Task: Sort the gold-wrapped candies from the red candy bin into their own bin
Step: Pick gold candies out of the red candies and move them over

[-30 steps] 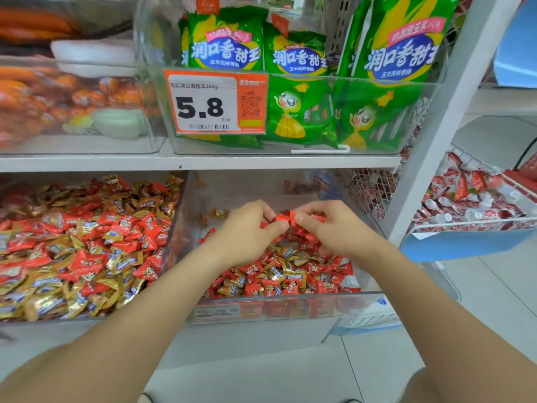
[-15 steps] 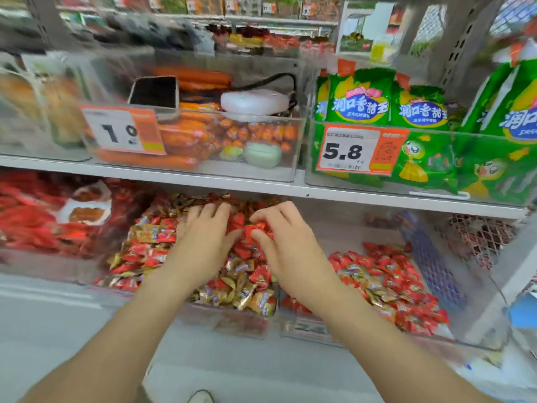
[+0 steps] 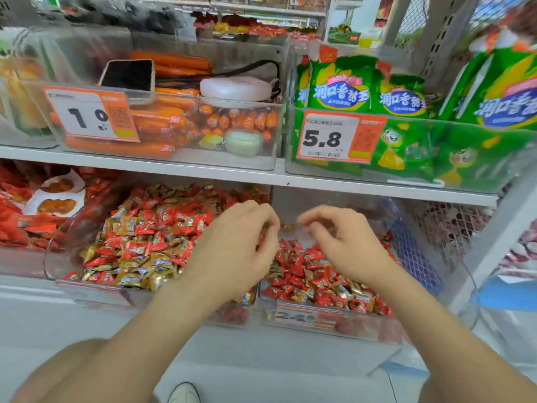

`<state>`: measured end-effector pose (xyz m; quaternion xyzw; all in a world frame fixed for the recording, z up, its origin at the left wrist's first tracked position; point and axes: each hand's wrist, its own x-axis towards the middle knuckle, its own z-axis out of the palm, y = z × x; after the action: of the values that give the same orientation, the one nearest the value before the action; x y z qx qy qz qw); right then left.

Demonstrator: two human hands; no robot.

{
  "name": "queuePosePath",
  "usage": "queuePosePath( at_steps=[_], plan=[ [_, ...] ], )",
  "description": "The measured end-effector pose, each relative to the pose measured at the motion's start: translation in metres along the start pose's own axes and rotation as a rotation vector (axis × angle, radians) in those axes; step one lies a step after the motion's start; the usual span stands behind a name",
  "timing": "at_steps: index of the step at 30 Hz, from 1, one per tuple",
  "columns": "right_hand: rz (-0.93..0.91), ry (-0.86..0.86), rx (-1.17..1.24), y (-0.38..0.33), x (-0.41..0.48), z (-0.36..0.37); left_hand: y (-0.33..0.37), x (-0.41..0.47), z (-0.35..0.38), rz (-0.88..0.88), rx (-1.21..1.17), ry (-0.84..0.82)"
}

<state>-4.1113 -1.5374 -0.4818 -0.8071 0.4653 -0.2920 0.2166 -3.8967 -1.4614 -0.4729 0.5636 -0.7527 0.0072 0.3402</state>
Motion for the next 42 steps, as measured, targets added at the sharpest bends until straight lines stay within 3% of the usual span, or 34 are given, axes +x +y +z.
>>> queuePosePath(
  at_steps=[4,7,11,15,17,19,23,25,28,29,31,33,35,38,42],
  plan=[
    [0.3,-0.289,-0.441,0.059,-0.03,-0.042,0.037,0.006,0.063,0.152,0.128,-0.419],
    [0.468,-0.489,-0.631,0.087,-0.051,-0.062,0.038,0.019,0.094,-0.005,0.205,-0.712],
    [0.496,-0.605,-0.687,0.093,-0.056,-0.075,0.033,0.039,0.11,-0.251,0.28,-0.939],
    [0.534,-0.775,-0.679,0.086,-0.048,-0.068,0.037,0.046,0.127,-0.339,0.343,-1.125],
    [0.53,-0.867,-0.659,0.079,-0.043,-0.063,0.037,0.046,0.134,-0.36,0.284,-1.109],
    [0.507,-0.845,-0.583,0.082,-0.038,-0.056,0.037,0.045,0.143,-0.367,0.122,-1.021],
    [0.511,-0.552,-0.275,0.096,-0.034,-0.054,0.039,0.046,0.153,-0.322,-0.084,-0.808],
    [0.52,-0.438,-0.129,0.103,-0.034,-0.059,0.037,0.05,0.152,-0.284,-0.03,-0.784],
    [0.432,-0.37,-0.405,0.104,-0.036,-0.068,0.042,0.051,0.144,-0.113,0.272,-0.72],
    [0.44,-0.392,-0.484,0.103,-0.038,-0.07,0.046,0.051,0.14,-0.015,0.342,-0.657],
    [0.501,-0.541,-0.561,0.094,-0.044,-0.072,0.055,0.053,0.136,0.141,0.224,-0.624],
    [0.522,-0.69,-0.655,0.084,-0.047,-0.073,0.063,0.055,0.137,0.153,-0.067,-0.754],
    [0.514,-0.752,-0.764,0.088,-0.047,-0.07,0.072,0.056,0.146,0.135,-0.197,-0.884],
    [0.483,-0.776,-0.843,0.103,-0.049,-0.058,0.074,0.057,0.163,0.211,-0.075,-0.895],
    [0.442,-0.755,-0.698,0.109,-0.051,-0.053,0.06,0.064,0.17,0.252,0.074,-0.887]
  ],
)
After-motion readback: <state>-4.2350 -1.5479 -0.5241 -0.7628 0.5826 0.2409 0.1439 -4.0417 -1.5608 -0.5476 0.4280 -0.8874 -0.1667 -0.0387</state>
